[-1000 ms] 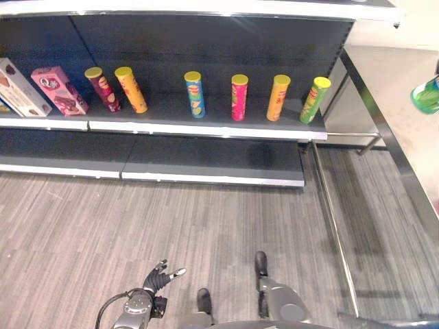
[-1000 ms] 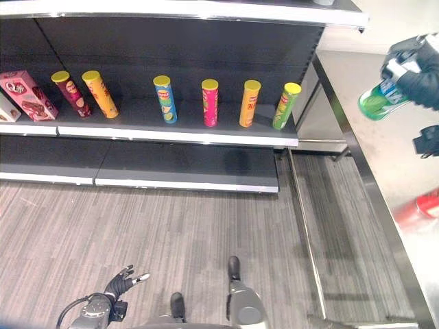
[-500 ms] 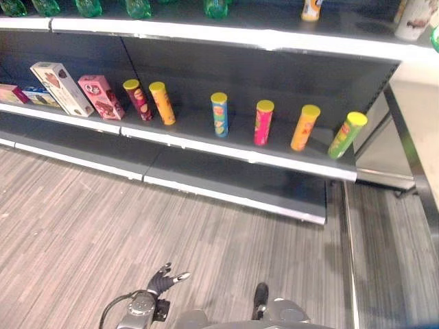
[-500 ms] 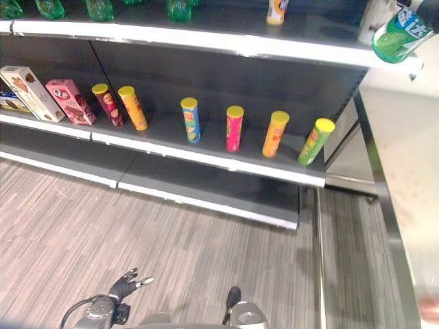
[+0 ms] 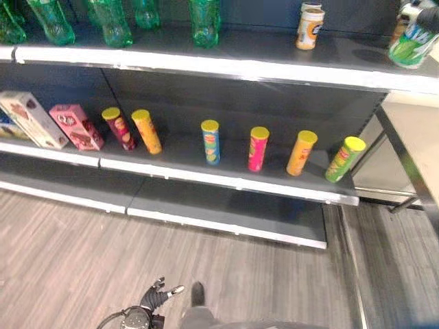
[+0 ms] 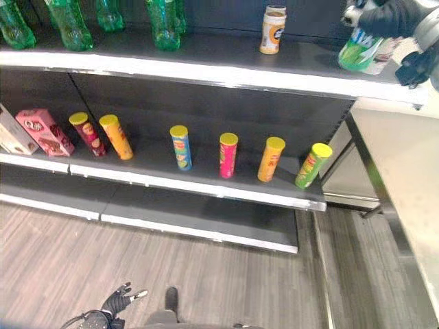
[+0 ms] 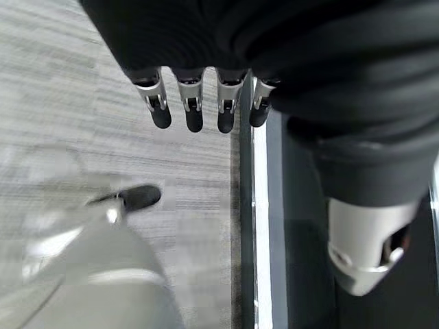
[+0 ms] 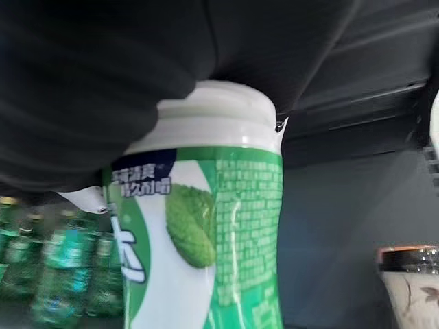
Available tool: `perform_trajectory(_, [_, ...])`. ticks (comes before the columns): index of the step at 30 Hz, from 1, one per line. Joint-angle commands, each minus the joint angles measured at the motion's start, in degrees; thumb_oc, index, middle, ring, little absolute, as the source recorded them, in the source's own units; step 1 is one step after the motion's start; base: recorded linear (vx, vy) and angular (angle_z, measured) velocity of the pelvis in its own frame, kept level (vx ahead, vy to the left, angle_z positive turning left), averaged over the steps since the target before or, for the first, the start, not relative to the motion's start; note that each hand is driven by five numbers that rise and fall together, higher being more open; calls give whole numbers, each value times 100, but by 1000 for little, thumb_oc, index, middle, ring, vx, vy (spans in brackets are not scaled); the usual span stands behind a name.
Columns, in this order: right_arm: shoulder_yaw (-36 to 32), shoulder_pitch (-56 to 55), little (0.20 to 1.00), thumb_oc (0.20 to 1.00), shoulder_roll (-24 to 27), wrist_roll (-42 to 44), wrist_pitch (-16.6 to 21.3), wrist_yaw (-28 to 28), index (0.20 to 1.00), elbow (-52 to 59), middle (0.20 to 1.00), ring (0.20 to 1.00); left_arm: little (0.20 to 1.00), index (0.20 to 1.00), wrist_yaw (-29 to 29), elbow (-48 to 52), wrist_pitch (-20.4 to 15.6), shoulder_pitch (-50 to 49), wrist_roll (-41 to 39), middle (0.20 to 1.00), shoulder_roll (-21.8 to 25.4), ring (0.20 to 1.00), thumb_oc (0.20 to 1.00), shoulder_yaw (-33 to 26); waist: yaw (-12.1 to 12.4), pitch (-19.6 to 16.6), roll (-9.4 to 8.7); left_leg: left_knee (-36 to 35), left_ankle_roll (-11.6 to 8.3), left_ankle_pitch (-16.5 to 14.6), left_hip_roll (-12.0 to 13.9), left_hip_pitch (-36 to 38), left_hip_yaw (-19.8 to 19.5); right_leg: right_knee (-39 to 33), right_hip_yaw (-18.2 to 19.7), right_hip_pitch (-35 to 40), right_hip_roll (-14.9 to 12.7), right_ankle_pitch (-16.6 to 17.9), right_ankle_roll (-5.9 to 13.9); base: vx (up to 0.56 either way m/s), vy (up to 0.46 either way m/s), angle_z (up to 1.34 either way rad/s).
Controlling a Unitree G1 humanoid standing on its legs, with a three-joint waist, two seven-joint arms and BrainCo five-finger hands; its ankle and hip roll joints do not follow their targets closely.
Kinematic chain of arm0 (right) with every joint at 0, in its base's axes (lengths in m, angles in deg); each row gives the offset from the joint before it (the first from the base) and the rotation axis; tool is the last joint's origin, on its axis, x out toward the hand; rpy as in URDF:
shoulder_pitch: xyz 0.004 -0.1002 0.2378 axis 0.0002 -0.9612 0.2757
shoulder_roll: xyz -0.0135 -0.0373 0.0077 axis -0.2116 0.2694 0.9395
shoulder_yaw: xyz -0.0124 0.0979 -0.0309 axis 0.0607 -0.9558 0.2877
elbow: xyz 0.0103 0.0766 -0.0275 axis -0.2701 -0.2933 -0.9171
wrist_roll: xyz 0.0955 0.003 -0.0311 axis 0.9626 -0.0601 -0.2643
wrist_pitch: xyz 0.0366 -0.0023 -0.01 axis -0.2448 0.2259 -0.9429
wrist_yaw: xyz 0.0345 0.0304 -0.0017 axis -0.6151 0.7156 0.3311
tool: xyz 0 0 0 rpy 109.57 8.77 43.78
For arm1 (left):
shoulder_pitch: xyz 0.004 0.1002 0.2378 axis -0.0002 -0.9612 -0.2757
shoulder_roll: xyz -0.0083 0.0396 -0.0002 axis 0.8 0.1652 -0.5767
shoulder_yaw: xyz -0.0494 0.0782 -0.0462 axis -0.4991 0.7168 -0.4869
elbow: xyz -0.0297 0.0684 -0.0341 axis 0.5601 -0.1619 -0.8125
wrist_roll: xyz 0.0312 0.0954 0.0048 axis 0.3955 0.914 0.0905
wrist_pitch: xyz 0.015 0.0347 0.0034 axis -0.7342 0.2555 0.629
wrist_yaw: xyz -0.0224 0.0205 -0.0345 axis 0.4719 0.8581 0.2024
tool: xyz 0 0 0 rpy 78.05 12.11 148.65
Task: Put the goods on the table back onto the shelves and tidy them up.
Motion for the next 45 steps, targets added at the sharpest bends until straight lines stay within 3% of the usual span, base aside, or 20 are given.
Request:
perform_trajectory(1, [-106,924,200,200,-27,123,-133,199,200,-361,200,200,1000,1000,92,235,-237,340,-102,1000,293,1000,1000,185,246,-15,-297,44,-438,-773,-1,392,90,86,-105,-215,-643,-74,589,115,202,-14])
perform_trajectory(5, [-95,1015,200,200,-177,33,-154,278,200,-531,200,200,1000,1000,141,239,-227,410,-92,1000,318,1000,1000,184,276,-17,-345,25,-220,-933,-211,457,281,684,-48,-487,-960,29,735,76,164,-1])
perform_trajectory(8, [26,1200,200,200,-423,71,-156,339,200,-911,200,200,1000,1000,182,194,-234,492,-122,1000,357,1000,1000,193,272,114,-304,8,-135,-1001,-236,541,378,1328,40,-891,-1028,99,791,29,93,-28])
perform_trajectory(11, [121,1252,200,200,-463,16,-198,389,200,-1197,200,200,1000,1000,210,146,-231,614,-117,1000,466,1000,1000,236,253,193,-360,8,-131,-1109,-231,588,444,1005,-148,-1111,-1002,254,702,18,-25,-23])
perform_trajectory(12, [2,1137,200,200,-405,53,-223,381,200,-1440,200,200,1000,1000,221,165,-241,621,-105,1000,513,1000,1000,214,214,199,-331,8,-161,-1045,-208,551,412,787,-103,-996,-991,308,798,17,-62,-12])
perform_trajectory(14, [-62,1023,200,200,-576,158,-308,204,200,-1533,200,200,1000,1000,152,155,-245,592,-303,1000,426,1000,1000,183,218,166,-405,27,-179,-1028,-220,617,406,386,124,-922,-841,348,752,101,-63,2])
perform_trajectory(17, [-220,803,200,200,-704,180,-289,194,200,-1699,200,200,1000,1000,113,139,-247,511,-334,1000,344,1000,1000,179,260,73,-483,26,-209,-1062,-170,697,397,114,23,-697,-769,360,732,87,-56,-3])
perform_trajectory(27, [-732,204,200,200,-919,232,-351,105,200,-2222,200,200,1000,1000,161,-27,-213,401,-327,1000,231,1000,1000,173,384,10,-552,8,-303,-1081,-38,786,196,40,-253,-398,-611,142,643,55,-69,9])
perform_trajectory(45, [-1197,-385,200,200,-739,155,-426,48,200,-2644,200,200,1000,1000,266,-355,-186,326,-391,1000,247,1000,1000,-45,595,92,-518,8,-510,-936,44,623,-162,69,-749,-164,-503,-68,522,26,-65,18])
